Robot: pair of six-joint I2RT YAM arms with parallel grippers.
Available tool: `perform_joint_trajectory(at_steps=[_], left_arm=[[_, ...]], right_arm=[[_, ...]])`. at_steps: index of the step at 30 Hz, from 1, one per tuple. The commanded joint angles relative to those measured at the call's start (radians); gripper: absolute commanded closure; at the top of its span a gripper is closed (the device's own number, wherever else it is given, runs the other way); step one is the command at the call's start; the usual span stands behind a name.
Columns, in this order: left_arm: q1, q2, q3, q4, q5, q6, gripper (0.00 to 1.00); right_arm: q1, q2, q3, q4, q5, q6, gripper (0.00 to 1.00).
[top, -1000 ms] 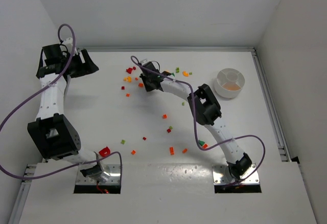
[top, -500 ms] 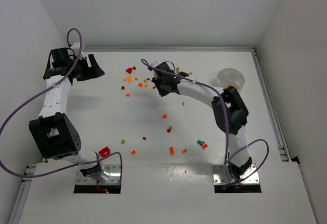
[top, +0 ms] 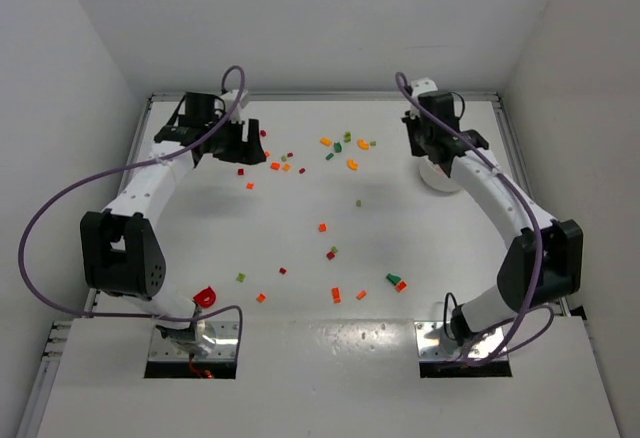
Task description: Sort the legos into containers by color
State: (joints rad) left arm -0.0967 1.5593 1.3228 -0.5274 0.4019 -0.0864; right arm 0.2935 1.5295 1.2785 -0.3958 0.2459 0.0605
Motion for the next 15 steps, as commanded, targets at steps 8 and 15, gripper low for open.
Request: perform_joint_trajectory(at_steps=[8, 15], left_arm=[[-0.055, 0.033, 0.065, 0.009, -0.069, 0.017, 0.24], [-0.055, 0.033, 0.056, 0.009, -0.08, 0.027, 0.24]], right_arm=[[-0.238, -0.054, -0.067, -0.028, -0.057, -0.059, 1.0], [-0.297, -0.019, -0.097, -0.049, -0.135, -0.059, 1.0]])
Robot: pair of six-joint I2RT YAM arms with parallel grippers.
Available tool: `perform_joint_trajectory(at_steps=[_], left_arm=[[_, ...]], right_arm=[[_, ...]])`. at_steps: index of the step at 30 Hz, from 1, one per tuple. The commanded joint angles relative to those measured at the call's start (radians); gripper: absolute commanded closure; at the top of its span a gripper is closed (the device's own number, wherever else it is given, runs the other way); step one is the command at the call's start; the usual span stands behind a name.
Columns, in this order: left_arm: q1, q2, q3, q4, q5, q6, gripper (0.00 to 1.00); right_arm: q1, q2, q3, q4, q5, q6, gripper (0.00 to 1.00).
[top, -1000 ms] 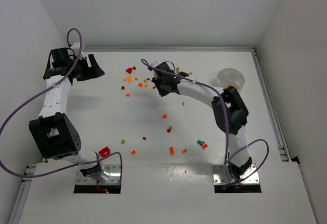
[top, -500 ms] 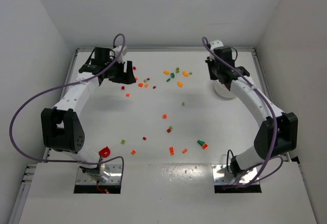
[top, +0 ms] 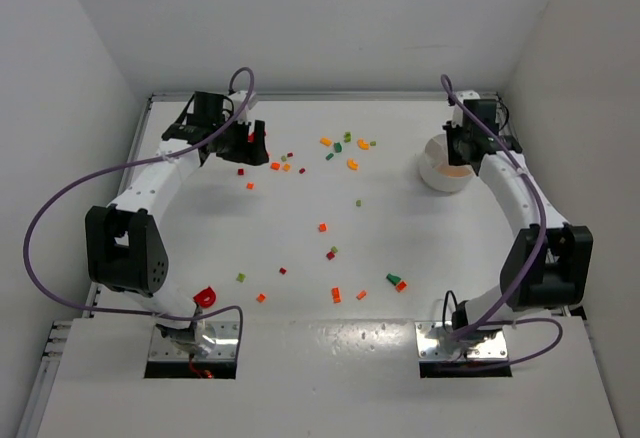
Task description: Sort the legos into containers by color
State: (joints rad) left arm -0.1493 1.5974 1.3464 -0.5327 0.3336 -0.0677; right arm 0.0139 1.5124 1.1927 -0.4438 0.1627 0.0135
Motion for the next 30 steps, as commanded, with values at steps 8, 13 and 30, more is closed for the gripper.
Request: perform_joint_trajectory(at_steps=[8, 13, 30], left_arm=[[0.007, -0.005, 0.042, 0.014, -0.011, 0.008, 0.23], [0.007, -0.005, 0.042, 0.014, -0.011, 0.008, 0.23], [0.054, -0.005, 0.042, 0.014, 0.016, 0.008, 0.23]], right_arm=[[-0.069, 0.055, -0.012, 0.011, -0.083, -0.012, 1.0], [-0.078, 0.112, 0.018, 0.011, -0.092, -0.012, 1.0], [-0.053, 0.003, 0.059, 0.026, -0.225, -0.068, 0.6]])
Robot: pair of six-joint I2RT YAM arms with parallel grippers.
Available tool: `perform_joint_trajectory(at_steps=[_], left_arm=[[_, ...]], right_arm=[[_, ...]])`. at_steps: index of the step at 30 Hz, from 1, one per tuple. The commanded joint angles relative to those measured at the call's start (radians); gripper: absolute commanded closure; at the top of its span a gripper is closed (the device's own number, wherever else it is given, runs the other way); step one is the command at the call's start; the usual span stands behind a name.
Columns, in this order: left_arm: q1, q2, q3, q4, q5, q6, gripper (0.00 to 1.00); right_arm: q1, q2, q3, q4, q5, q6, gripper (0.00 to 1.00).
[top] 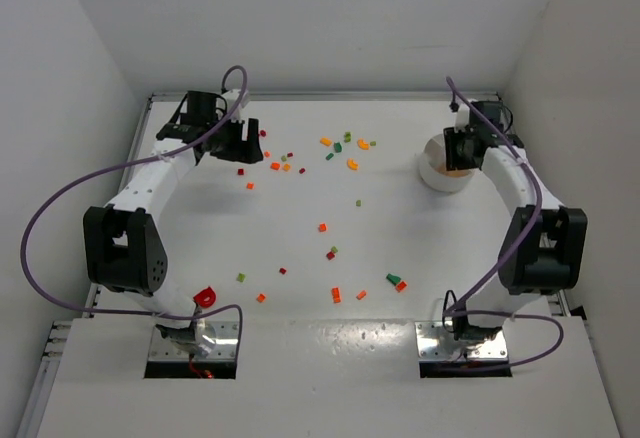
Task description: Sort the legos into containers by color
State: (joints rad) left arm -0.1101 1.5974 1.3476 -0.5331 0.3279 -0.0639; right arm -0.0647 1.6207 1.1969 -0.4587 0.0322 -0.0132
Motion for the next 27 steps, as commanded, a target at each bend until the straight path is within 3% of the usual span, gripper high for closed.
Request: perform_joint_trajectory(at_steps=[1, 4, 5, 6, 10, 13, 14, 17, 21, 27], left_arm=[[0.015, -0.005, 0.041, 0.015, 0.022, 0.004, 0.23], [0.015, -0.005, 0.041, 0.015, 0.048, 0.013, 0.23], [0.026, 0.009, 0.041, 0.004, 0.065, 0.022, 0.23], [0.035, 0.018, 0.041, 0.004, 0.1, 0.022, 0.23], [0.056, 0.018, 0.041, -0.007, 0.128, 0.033, 0.23], [0.076, 0.018, 0.041, -0.016, 0.137, 0.033, 0.23], [0.076, 0.009, 0.041, -0.016, 0.137, 0.033, 0.23], [0.089, 0.009, 0.019, -0.016, 0.16, 0.033, 0.23], [0.109, 0.009, 0.019, -0.016, 0.172, 0.033, 0.23], [0.136, 0.018, 0.019, -0.016, 0.192, 0.033, 0.23]], right_arm=[[0.035, -0.135, 0.055, 0.061, -0.139, -0.051, 0.64], [0.089, -0.075, 0.159, 0.062, -0.274, -0.073, 0.72], [0.107, 0.03, 0.211, 0.004, -0.285, -0.073, 0.74], [0.138, 0.083, 0.31, -0.023, -0.322, -0.073, 0.74], [0.204, 0.267, 0.437, -0.009, -0.354, -0.108, 0.75], [0.224, 0.427, 0.581, -0.067, -0.407, -0.148, 0.66], [0.233, 0.465, 0.663, -0.09, -0.446, -0.162, 0.57], [0.243, 0.557, 0.724, -0.111, -0.486, -0.171, 0.47], [0.262, 0.59, 0.693, 0.006, -0.473, -0.15, 0.42], [0.296, 0.686, 0.764, 0.025, -0.43, -0.149, 0.42]])
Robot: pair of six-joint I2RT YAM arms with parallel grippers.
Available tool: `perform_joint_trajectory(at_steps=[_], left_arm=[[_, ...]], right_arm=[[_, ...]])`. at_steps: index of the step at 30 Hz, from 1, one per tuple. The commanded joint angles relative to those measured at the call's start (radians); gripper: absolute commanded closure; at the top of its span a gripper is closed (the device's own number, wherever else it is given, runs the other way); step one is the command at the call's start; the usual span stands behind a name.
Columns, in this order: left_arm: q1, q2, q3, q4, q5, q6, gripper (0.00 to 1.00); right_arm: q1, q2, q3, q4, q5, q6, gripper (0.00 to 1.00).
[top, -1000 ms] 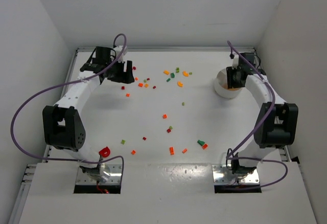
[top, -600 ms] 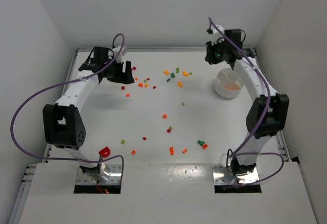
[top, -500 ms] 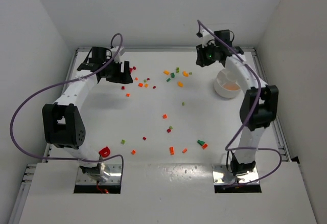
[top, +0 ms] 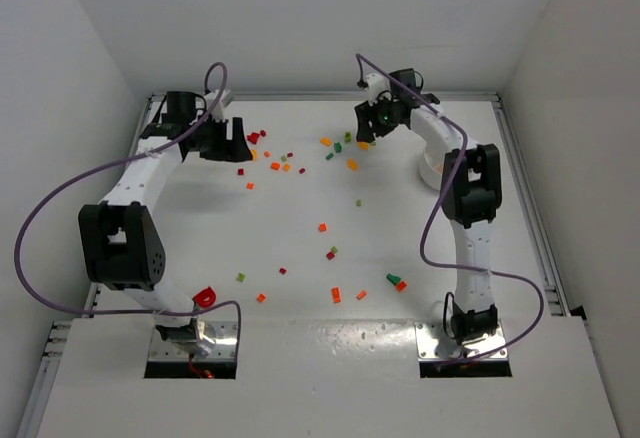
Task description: Sort the legos into containers by color
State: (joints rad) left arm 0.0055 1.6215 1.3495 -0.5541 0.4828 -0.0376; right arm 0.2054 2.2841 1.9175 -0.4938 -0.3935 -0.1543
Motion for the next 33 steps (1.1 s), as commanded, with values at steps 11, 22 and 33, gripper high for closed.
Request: perform_joint_trajectory(at_steps=[11, 22, 33], left_arm=[[0.051, 0.003, 0.008, 0.005, 0.066, 0.007, 0.23], [0.051, 0.032, 0.008, 0.005, 0.085, -0.002, 0.23], [0.06, 0.041, 0.008, 0.005, 0.085, -0.002, 0.23]], right_arm=[[0.08, 0.133, 0.103, 0.107, 0.088, 0.009, 0.43], [0.061, 0.133, 0.083, 0.139, 0.149, 0.009, 0.43], [0.042, 0.164, 0.083, 0.139, 0.14, 0.027, 0.48]])
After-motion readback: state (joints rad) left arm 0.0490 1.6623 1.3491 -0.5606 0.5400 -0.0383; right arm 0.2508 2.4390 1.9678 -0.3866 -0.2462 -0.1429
